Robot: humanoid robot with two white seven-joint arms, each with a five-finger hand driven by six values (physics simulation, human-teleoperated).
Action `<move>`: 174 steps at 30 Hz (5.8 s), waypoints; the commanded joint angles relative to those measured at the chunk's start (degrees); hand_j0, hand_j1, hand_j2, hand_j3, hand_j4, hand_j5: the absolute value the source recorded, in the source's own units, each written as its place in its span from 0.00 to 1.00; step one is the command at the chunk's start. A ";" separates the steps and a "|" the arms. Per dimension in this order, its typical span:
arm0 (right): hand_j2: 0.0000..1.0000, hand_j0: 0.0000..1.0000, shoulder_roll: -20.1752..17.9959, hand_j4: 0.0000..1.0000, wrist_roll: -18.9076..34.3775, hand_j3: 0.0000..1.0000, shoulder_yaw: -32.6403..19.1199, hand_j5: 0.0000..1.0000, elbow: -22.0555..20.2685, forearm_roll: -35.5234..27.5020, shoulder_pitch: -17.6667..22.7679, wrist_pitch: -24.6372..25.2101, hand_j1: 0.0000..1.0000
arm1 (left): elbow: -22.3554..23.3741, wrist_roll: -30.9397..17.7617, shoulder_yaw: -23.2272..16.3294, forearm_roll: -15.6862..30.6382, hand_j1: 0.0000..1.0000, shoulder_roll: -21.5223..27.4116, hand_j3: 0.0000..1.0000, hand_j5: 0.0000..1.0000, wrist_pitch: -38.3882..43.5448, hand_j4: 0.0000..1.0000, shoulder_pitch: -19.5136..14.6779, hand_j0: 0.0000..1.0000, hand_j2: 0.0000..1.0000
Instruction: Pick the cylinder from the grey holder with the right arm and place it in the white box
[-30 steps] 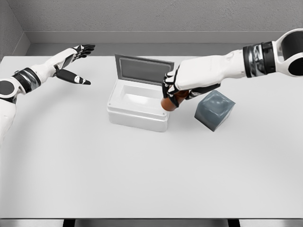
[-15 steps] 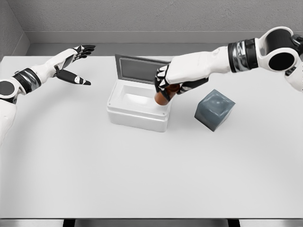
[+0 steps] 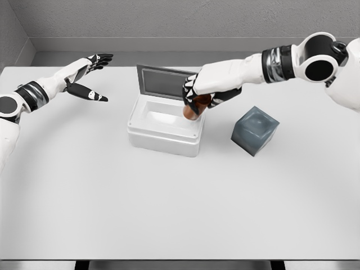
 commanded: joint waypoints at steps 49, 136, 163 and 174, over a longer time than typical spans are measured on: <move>1.00 1.00 -32.69 1.00 -8.05 1.00 -20.68 1.00 -18.38 -2.12 13.36 0.17 1.00 | 1.17 0.02 -5.90 -4.86 1.00 -1.31 1.00 1.00 0.71 1.00 -5.71 1.00 1.00; 1.00 1.00 -31.90 1.00 -7.52 1.00 -22.44 1.00 -18.47 -3.79 19.25 0.17 1.00 | -23.79 0.02 -15.48 1.65 1.00 8.80 1.00 1.00 -0.69 1.00 0.35 1.00 1.00; 1.00 1.00 -30.76 1.00 -7.35 1.00 -22.44 1.00 -18.47 -3.35 19.42 0.17 1.00 | -18.79 0.02 -11.53 3.23 1.00 10.91 1.00 1.00 -2.18 1.00 1.23 1.00 1.00; 1.00 1.00 -31.20 1.00 -7.35 1.00 -22.44 1.00 -18.56 -3.35 19.51 0.17 1.00 | -8.33 0.02 -9.68 4.46 1.00 11.00 1.00 1.00 -4.82 1.00 1.49 1.00 1.00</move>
